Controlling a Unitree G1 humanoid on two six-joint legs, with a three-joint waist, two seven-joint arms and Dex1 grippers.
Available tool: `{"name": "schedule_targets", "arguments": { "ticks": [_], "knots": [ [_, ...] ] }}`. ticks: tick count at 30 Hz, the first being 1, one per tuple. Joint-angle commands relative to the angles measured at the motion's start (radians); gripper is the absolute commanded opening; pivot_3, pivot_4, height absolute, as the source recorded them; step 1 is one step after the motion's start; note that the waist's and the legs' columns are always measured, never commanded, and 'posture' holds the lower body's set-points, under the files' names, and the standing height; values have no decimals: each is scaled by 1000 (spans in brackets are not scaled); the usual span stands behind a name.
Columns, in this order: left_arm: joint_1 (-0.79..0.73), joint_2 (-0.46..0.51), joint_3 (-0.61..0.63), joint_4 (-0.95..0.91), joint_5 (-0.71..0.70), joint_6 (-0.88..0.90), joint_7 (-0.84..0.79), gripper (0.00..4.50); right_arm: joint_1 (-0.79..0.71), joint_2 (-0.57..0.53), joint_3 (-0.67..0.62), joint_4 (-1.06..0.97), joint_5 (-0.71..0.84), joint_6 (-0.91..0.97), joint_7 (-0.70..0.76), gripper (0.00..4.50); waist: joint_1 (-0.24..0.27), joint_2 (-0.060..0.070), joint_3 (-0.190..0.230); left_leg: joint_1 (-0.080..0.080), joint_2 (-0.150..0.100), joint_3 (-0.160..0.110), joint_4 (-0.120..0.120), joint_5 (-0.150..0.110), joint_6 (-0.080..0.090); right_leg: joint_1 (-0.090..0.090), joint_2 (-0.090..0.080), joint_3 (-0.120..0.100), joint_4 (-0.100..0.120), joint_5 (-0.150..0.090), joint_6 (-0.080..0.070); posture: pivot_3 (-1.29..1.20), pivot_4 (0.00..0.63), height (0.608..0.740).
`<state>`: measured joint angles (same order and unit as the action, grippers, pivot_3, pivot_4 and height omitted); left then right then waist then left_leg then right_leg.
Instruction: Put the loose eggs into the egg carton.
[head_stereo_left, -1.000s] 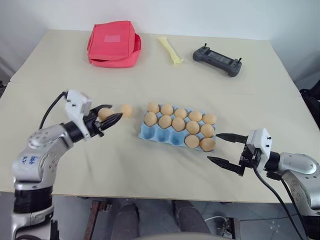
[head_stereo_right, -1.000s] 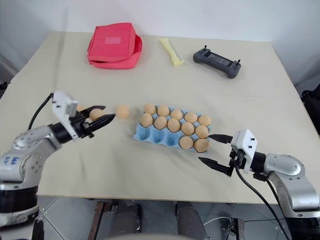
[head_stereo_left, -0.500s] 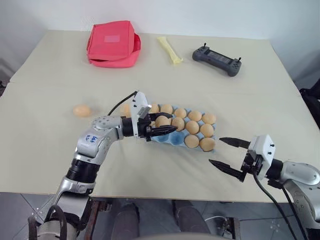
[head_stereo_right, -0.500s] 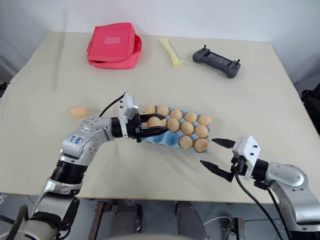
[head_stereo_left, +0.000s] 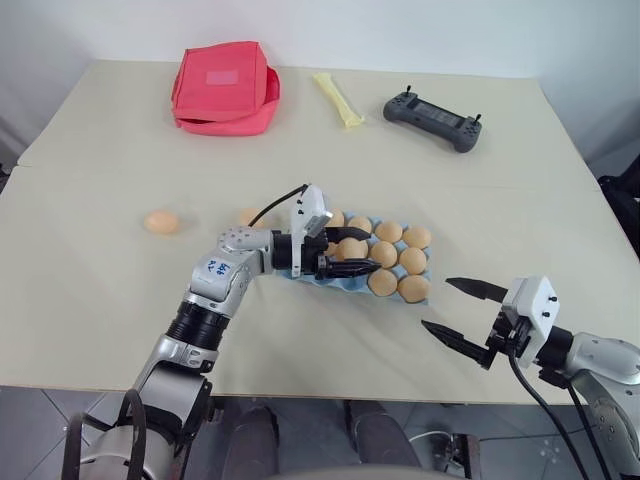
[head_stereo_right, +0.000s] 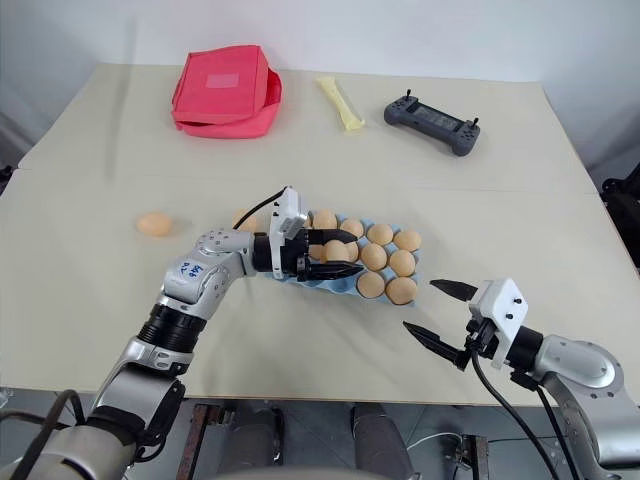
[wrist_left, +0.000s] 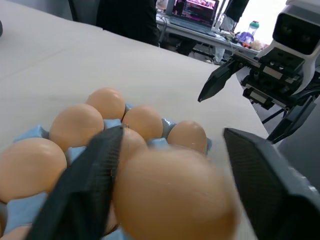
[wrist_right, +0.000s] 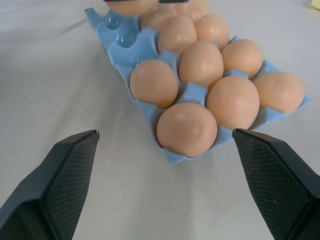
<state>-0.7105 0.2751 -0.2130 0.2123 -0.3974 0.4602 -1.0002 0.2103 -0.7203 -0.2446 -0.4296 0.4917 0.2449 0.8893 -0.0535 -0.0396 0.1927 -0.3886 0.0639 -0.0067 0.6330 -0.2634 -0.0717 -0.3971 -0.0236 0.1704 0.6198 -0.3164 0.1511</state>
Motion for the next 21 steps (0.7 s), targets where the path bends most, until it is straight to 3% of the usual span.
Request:
{"name": "schedule_targets", "arguments": {
  "ticks": [1, 6, 10, 21],
  "knots": [
    [-31, -19, 15, -12, -5, -3, -4, 4472, 1, 2, -33, -38, 18, -2, -8, 4500, 1, 0, 0, 0, 0, 0, 0, 0, 0, 0, 0, 0, 0, 0, 0, 0, 150, 740],
    [-16, -25, 43, -37, 19, -82, 27, 4472, -8, -2, -26, -31, 19, -3, -7, 4500, 0, 0, 0, 0, 0, 0, 0, 0, 0, 0, 0, 0, 0, 0, 0, 0, 150, 740],
    [7, 21, 103, -117, -18, -39, 47, 4472, -23, -5, -18, -17, 18, -4, 0, 4500, -1, 0, 0, 0, 0, 0, 0, 0, 0, 0, 0, 0, 0, 0, 0, 0, 150, 740],
    [207, 240, 349, -340, -44, 110, 208, 4472, -86, -11, 7, 41, 10, -6, 48, 4500, -1, 0, 0, 0, 0, -1, 0, 0, 0, 0, 0, 0, 1, 0, 0, 0, 150, 740]
  ]
}}
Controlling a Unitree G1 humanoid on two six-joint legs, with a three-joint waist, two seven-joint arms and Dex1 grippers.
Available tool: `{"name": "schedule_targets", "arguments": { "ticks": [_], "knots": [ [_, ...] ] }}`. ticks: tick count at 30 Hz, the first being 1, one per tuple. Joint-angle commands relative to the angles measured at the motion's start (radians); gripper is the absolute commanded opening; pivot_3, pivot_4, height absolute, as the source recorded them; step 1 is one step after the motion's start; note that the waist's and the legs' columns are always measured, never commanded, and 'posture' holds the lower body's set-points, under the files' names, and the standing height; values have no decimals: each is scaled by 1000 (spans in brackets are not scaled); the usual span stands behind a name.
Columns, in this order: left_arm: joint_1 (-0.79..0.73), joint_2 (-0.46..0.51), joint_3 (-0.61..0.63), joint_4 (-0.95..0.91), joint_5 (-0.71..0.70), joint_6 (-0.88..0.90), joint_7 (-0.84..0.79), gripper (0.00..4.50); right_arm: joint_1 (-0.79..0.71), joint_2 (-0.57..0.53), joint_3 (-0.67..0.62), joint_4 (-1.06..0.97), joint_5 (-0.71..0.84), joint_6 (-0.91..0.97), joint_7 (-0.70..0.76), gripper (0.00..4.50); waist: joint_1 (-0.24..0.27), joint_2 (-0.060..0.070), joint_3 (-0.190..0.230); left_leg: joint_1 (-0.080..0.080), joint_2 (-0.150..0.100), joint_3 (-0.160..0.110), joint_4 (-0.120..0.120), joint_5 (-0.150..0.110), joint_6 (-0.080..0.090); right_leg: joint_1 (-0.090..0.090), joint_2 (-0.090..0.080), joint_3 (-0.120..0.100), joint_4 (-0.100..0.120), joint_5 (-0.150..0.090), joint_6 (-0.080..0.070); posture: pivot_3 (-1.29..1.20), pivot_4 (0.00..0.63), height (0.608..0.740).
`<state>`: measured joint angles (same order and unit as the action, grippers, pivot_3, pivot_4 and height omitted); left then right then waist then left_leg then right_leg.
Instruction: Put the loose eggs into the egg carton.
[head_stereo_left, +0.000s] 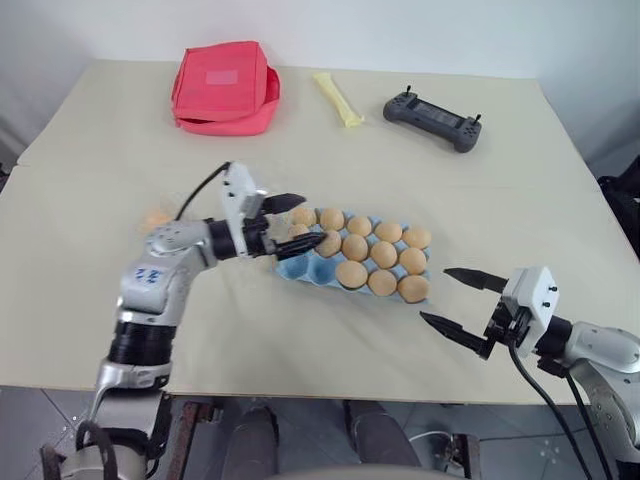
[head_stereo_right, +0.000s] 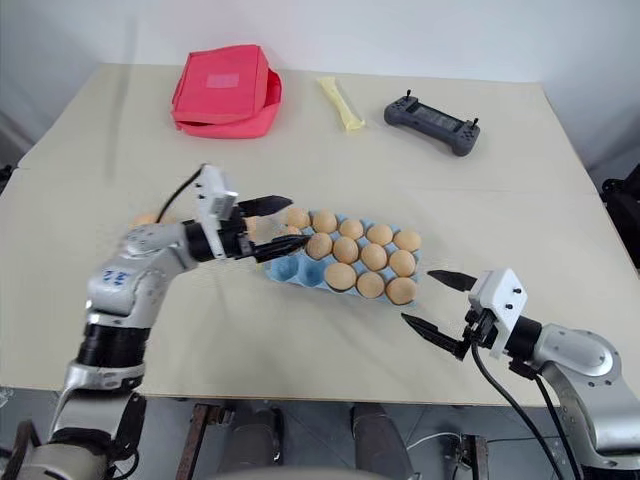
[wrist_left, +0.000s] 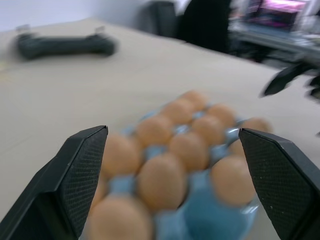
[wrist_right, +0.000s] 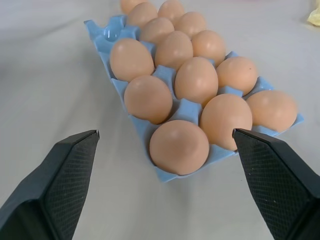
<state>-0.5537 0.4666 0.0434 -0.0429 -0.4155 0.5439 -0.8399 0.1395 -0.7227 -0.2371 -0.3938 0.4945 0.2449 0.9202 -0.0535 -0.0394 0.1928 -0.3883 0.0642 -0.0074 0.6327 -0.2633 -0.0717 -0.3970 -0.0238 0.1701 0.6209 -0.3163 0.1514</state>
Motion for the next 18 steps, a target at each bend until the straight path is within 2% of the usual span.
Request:
{"name": "schedule_targets", "arguments": {
  "ticks": [1, 7, 11, 16, 18],
  "knots": [
    [74, 67, 120, -95, -27, 34, 64, 4472, -21, -8, 1, 10, 6, -7, 20, 4500, -2, 0, 0, 0, 0, 0, 0, 0, 0, 0, 0, 0, 0, 0, 0, 0, 150, 740],
    [267, 158, 298, -170, -37, 69, 138, 4472, -65, -11, 25, 49, 2, -11, 51, 4500, -3, 0, 0, 0, 0, 0, -1, 0, 0, 0, -1, 0, 0, 0, -1, 0, 150, 740],
    [414, 188, 432, -199, -51, 79, 167, 4472, -109, -15, 46, 84, -4, -13, 75, 4500, -7, 0, 0, 1, 0, 1, -1, 0, 0, 0, -1, 0, 0, -1, -1, 0, 150, 740],
    [530, 205, 521, -232, -68, 84, 181, 4472, -139, -17, 59, 111, -8, -16, 99, 4500, 0, -1, 1, 1, 0, 1, -1, 0, 0, 0, -1, -1, 0, -2, -5, 0, 150, 740],
    [557, 205, 545, -243, -74, 88, 188, 4472, -148, -17, 62, 118, -9, -17, 105, 4500, 2, -1, 1, 1, 0, 1, -1, 0, 0, 0, -2, -1, 0, -10, -18, 0, 150, 740]
  ]
}}
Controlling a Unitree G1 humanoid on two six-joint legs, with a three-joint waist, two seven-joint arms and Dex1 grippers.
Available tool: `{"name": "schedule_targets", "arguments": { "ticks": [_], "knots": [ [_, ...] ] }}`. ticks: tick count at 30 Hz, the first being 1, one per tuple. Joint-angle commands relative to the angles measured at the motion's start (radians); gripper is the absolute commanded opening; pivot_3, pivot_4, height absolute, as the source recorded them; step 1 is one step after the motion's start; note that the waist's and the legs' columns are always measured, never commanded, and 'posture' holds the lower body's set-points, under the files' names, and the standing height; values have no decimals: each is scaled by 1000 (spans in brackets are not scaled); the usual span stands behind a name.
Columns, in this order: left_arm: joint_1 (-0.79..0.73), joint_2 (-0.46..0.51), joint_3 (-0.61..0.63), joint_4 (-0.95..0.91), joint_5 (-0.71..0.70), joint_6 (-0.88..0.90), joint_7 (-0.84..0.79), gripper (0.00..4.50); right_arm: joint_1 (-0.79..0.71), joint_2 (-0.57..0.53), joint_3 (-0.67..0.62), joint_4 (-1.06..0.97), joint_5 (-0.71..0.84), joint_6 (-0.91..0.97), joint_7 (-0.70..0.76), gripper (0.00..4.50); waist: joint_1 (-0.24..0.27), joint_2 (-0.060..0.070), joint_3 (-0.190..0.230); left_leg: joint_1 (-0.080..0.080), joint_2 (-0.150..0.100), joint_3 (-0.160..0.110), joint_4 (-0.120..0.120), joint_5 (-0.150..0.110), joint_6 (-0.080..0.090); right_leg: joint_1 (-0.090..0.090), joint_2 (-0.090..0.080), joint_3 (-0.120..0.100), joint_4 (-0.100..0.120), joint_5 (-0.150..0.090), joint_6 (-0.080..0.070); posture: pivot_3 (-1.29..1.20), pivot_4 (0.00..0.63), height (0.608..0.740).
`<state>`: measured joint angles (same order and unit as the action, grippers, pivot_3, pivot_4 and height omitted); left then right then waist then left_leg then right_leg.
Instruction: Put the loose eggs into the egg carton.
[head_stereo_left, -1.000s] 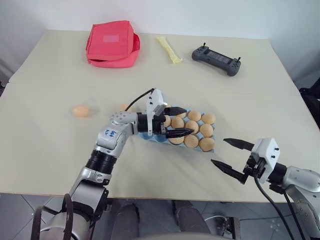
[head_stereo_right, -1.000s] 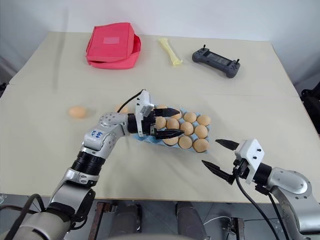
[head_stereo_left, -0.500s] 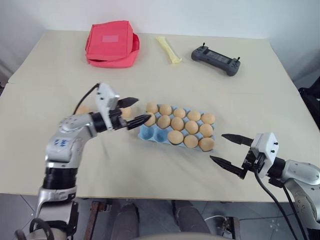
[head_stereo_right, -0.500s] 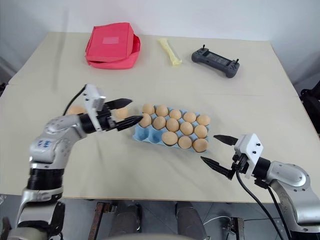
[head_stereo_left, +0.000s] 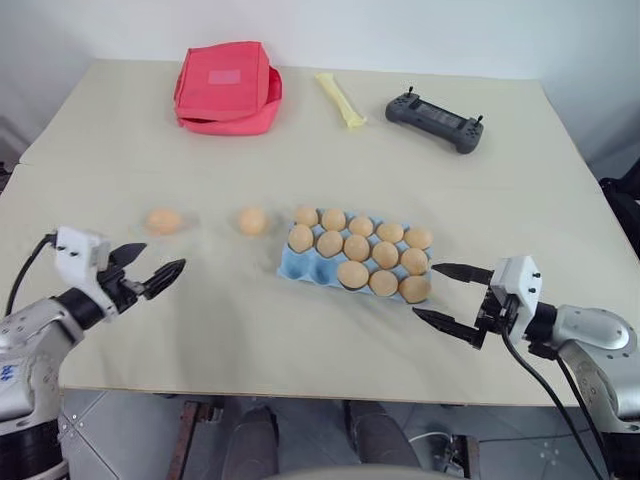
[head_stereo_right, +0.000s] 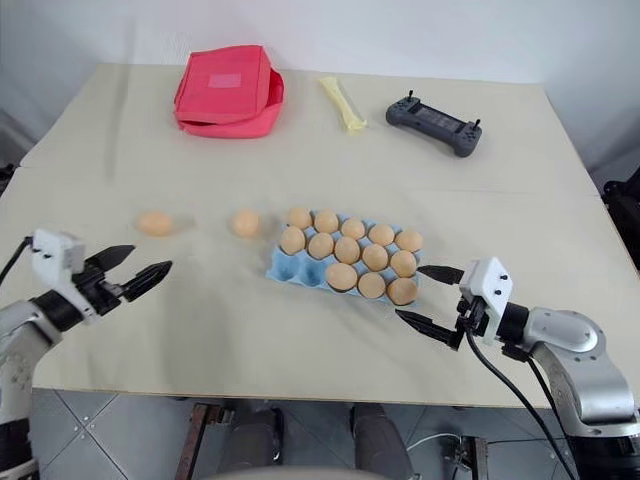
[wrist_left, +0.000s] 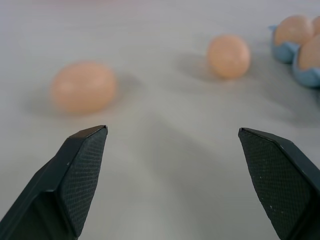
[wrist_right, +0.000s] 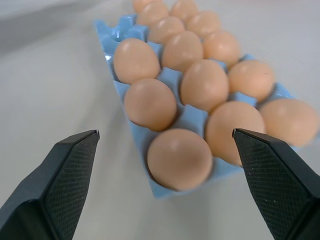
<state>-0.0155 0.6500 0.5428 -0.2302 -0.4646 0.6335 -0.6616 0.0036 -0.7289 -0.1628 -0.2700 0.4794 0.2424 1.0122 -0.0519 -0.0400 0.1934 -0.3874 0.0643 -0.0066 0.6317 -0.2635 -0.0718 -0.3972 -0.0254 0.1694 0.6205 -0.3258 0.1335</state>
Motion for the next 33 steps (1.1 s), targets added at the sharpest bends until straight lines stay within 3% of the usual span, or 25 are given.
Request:
{"name": "schedule_targets", "arguments": {
  "ticks": [1, 8, 12, 18, 20, 24, 33],
  "knots": [
    [27, 23, 51, -61, -28, 1, 13, 4472, -14, -11, -11, -4, 6, -15, 16, 4500, -1, 0, 0, 0, 0, 0, 0, 0, 0, 0, 0, 0, 0, 0, 0, 0, 150, 740],
    [19, 23, 45, -65, -28, -1, 38, 4472, -16, -7, -11, -1, 1, -18, 27, 4500, -7, 0, 0, 1, 0, 0, 0, 0, 0, 0, 0, 0, 0, 0, 0, 0, 150, 740],
    [-62, 29, 19, -7, 9, -41, 80, 4472, -2, -1, -19, 81, -15, -86, 71, 4500, -7, -1, 0, 1, 0, 0, 0, 0, 0, 0, 0, 0, 0, 0, 1, 0, 150, 740],
    [-309, 42, -89, 245, 118, -78, 191, 4472, -12, 6, -9, 142, -24, -138, 97, 4500, -5, -1, 0, 1, 0, 0, 1, 0, 0, 0, 0, 0, 1, 2, 3, 0, 150, 740],
    [-390, 41, -133, 347, 153, -76, 218, 4472, -17, 9, -5, 150, -27, -143, 98, 4500, -5, -1, 0, 1, 0, 1, 1, 0, 0, 0, 0, 0, 1, 10, 18, 0, 150, 740],
    [-519, 32, -213, 532, 206, -127, 219, 4472, -28, 18, 10, 144, -35, -137, 83, 4500, -8, -1, 0, 0, 0, 1, 0, 0, 0, 0, 1, 0, 1, 9, 18, 0, 150, 740],
    [-619, 22, -297, 725, 245, -187, 178, 4472, 23, 15, -7, 31, -22, -85, 20, 4500, -3, -1, 0, 0, 0, 1, -1, 0, -1, -1, 1, 0, 1, 9, 18, 0, 150, 740]
  ]
}}
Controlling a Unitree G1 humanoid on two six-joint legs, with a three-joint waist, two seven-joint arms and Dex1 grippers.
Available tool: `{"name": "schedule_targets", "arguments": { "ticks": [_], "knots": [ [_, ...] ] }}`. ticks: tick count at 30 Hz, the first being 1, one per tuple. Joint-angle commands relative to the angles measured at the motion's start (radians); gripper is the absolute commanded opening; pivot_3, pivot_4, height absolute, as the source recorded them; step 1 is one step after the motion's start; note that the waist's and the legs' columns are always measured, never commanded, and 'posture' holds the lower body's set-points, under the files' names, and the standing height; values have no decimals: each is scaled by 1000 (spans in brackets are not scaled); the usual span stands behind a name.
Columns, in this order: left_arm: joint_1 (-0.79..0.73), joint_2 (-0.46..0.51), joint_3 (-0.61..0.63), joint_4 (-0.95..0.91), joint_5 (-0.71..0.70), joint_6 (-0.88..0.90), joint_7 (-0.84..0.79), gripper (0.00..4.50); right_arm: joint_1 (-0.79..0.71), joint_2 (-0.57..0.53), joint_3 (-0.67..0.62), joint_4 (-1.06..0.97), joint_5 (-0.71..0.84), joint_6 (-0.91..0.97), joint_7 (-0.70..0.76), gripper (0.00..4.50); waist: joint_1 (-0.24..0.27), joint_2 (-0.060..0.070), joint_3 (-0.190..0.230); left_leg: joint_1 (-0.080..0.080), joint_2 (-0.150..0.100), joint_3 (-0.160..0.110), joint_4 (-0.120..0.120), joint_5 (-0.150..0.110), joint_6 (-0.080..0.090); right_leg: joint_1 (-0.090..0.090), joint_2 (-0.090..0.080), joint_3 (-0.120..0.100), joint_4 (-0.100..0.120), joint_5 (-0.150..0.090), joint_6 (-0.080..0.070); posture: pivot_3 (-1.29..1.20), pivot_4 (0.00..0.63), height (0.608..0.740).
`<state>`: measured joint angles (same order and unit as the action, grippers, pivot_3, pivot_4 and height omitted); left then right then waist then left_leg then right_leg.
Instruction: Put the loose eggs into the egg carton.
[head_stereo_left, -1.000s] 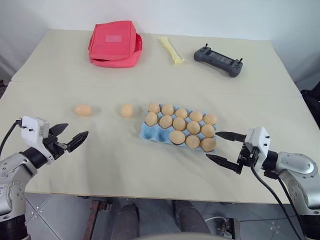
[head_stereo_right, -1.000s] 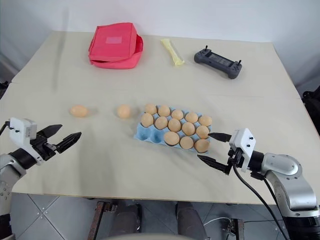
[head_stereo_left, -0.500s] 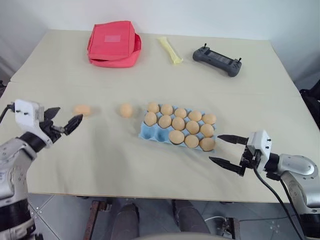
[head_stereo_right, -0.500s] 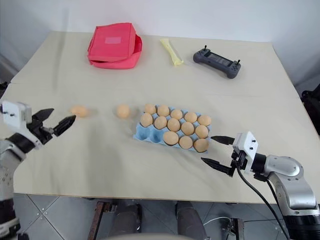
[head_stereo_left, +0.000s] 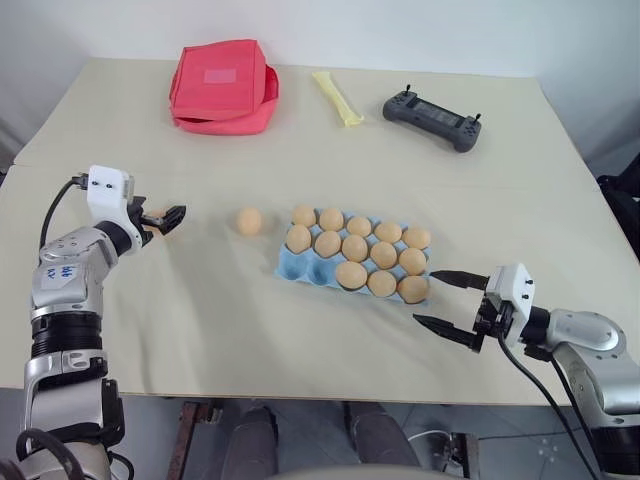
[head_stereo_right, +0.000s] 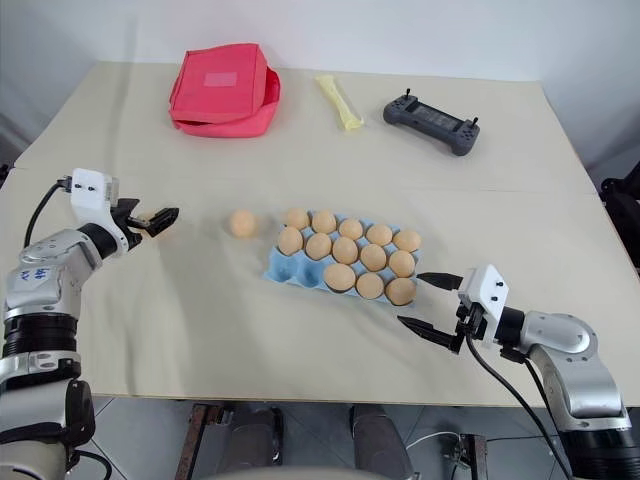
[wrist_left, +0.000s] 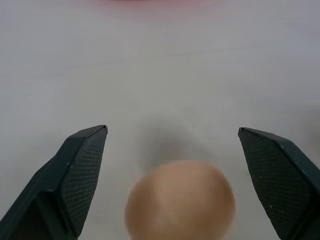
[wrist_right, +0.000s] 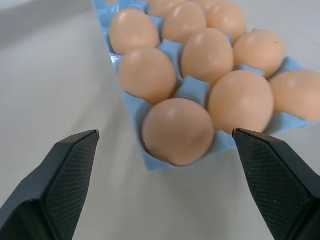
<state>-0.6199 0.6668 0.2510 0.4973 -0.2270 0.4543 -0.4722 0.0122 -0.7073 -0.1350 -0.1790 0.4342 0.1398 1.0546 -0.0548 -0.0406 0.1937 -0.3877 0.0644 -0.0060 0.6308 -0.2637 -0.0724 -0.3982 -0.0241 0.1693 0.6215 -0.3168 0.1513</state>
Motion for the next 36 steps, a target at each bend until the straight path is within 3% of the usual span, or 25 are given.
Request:
{"name": "schedule_targets", "arguments": {
  "ticks": [1, 3, 7, 10, 16, 24, 36],
  "knots": [
    [-13, 5, -6, -5, 5, 1, -12, 4287, 21, -7, -38, -73, 26, 25, -29, 4500, 0, 0, 0, 0, 0, 0, 0, 0, 0, 0, 0, 0, 0, 0, 0, 0, 150, 740],
    [-5, 5, 0, -11, 2, 9, -5, 3884, 30, -10, -42, -95, 31, 39, -39, 4500, 0, 0, 0, 0, 0, 0, 0, 0, 0, 0, 0, 0, 1, 0, 0, 0, 150, 740],
    [14, 7, 2, -24, -1, 13, -6, 2633, 26, -12, -37, -125, 36, 71, -58, 4500, 0, 0, 0, 0, 0, 0, 1, 0, 0, 0, 0, 0, 2, 0, 0, 0, 150, 740],
    [19, 7, 4, -46, -8, 16, -12, 2260, 4, -13, -31, -133, 38, 93, -65, 4500, -1, 0, 0, 0, 0, 0, 2, 0, 0, 0, 0, 0, 3, 0, 0, 0, 150, 740],
    [35, -4, 12, -151, -42, 7, -49, 2157, -22, -15, -25, -151, 40, 128, -75, 4500, 1, 0, 0, 0, 0, 0, 1, 0, 0, 0, 0, 0, 2, 0, 0, 0, 150, 740],
    [32, -65, -80, -515, -234, 195, -220, 2156, -45, -8, -18, -178, 37, 165, -95, 4500, 8, 0, 0, -1, 0, 0, 2, 0, 0, 0, 0, 0, 2, 0, 0, 0, 150, 740],
    [-29, -157, -315, -577, -277, 234, -419, 2156, -7, 6, -29, -220, 37, 169, -141, 4500, -2, 0, 0, 0, 0, 0, 2, 0, 0, 0, 0, 0, 2, 0, 0, 0, 150, 740]
  ]
}}
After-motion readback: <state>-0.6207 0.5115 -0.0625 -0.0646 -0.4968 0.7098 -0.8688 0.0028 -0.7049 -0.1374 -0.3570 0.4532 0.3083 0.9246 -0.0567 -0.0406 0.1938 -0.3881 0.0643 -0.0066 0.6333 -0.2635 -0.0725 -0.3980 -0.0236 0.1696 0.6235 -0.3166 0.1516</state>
